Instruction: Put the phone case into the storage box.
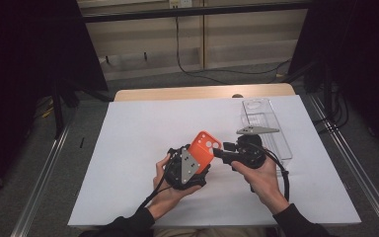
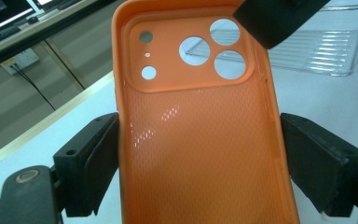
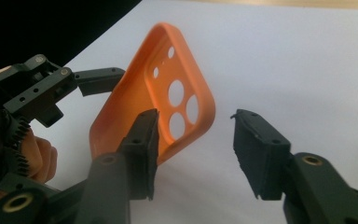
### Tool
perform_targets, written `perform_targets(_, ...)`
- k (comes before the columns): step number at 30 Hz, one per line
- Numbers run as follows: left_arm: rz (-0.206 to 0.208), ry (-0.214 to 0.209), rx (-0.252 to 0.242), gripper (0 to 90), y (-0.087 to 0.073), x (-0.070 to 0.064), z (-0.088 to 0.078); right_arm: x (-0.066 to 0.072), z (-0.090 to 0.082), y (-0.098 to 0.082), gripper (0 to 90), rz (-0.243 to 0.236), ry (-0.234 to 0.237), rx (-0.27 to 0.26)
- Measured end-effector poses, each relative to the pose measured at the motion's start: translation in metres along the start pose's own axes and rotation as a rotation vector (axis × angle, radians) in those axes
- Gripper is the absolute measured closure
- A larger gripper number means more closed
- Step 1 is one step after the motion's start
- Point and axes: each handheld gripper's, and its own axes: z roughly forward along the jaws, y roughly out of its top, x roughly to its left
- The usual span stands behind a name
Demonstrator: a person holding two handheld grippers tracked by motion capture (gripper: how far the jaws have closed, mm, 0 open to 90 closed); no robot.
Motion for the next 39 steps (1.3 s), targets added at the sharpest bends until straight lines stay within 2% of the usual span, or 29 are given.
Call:
perform_targets(7, -0.005, -0.015, -0.002, 15.4, -0.0006, -0.0006, 0.0013, -0.0028, 0.0036, 0.0002, 62.8, 0.048, 0.021, 0.041)
perform_targets(13, 0.004, -0.02, -0.006, 15.4, -0.0001, -0.0038, 0.001, -0.0048, 0.0053, 0.0005, 66.0, 0.079, 0.022, 0.053)
perform_targets(18, 0.016, -0.02, -0.003, 15.4, -0.0007, -0.0062, 0.0017, -0.0064, 0.0056, 0.0, 71.7, 0.112, 0.032, 0.059)
perform_targets(24, 0.01, -0.021, -0.003, 15.1, -0.0016, -0.0063, 0.0033, -0.0069, 0.0042, -0.0006, 76.4, 0.159, 0.042, 0.048)
perform_targets(28, 0.02, -0.011, -0.005, 14.6, -0.0024, -0.007, 0.0037, -0.0052, 0.0021, -0.002, 78.9, 0.162, 0.05, 0.028)
perform_targets(32, 0.008, -0.006, -0.02, 13.8, -0.0022, -0.0069, 0.004, -0.0033, -0.0014, -0.001, 80.8, 0.165, 0.07, 0.004)
perform_targets(39, -0.014, -0.043, -0.046, 12.0, -0.0027, -0.0038, 0.0043, 0.0009, -0.0039, 0.0, 81.5, 0.151, 0.064, -0.026)
